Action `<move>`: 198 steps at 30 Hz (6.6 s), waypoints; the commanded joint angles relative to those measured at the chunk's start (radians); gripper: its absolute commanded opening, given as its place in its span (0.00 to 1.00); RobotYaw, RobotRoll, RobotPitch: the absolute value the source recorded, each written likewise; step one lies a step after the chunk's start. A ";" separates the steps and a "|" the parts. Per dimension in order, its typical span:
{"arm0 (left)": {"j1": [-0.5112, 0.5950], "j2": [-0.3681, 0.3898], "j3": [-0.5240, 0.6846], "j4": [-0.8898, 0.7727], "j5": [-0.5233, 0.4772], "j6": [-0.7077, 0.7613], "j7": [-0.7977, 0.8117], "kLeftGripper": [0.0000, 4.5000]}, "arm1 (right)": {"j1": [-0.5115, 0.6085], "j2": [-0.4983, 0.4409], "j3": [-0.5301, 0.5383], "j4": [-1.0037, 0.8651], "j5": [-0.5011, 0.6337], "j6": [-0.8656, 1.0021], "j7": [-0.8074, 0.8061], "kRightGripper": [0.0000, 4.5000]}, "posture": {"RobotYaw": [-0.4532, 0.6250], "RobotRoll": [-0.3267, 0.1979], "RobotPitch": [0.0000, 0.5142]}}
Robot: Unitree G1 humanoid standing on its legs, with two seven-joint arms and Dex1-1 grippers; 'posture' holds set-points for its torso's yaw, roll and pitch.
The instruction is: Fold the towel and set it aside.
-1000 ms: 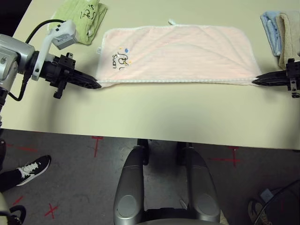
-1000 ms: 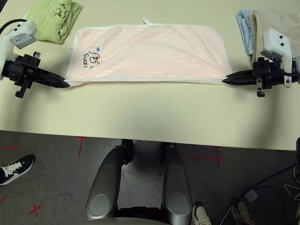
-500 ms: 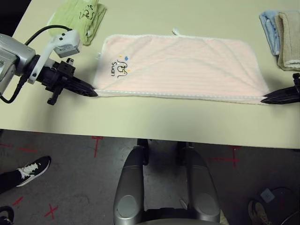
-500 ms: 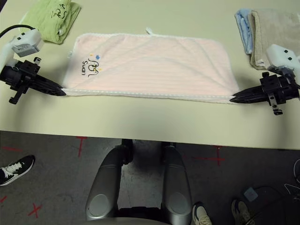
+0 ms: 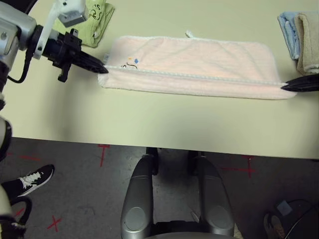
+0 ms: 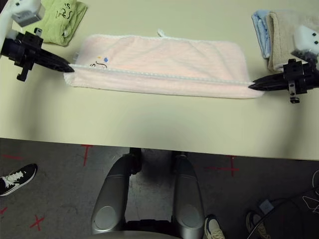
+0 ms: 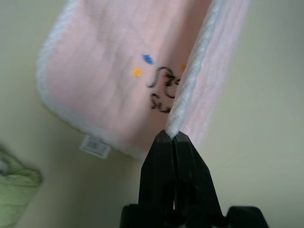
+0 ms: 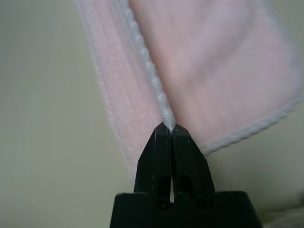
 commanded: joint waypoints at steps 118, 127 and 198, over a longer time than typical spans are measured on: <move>0.378 -0.359 0.699 -0.069 -0.011 -0.266 -0.021 0.99 | 0.400 0.372 -1.172 -0.621 0.480 1.600 -1.117 1.00 | 0.42 0.62 0.85; 0.379 -0.354 0.689 -0.069 -0.008 -0.268 -0.021 0.99 | 0.388 0.444 -1.124 -0.608 0.484 1.517 -1.147 1.00 | 0.43 0.62 0.87; 0.353 -0.389 0.730 0.022 0.035 -0.425 0.066 1.00 | 0.364 0.378 -0.419 -1.030 0.317 1.082 -0.693 0.00 | 0.43 0.62 0.83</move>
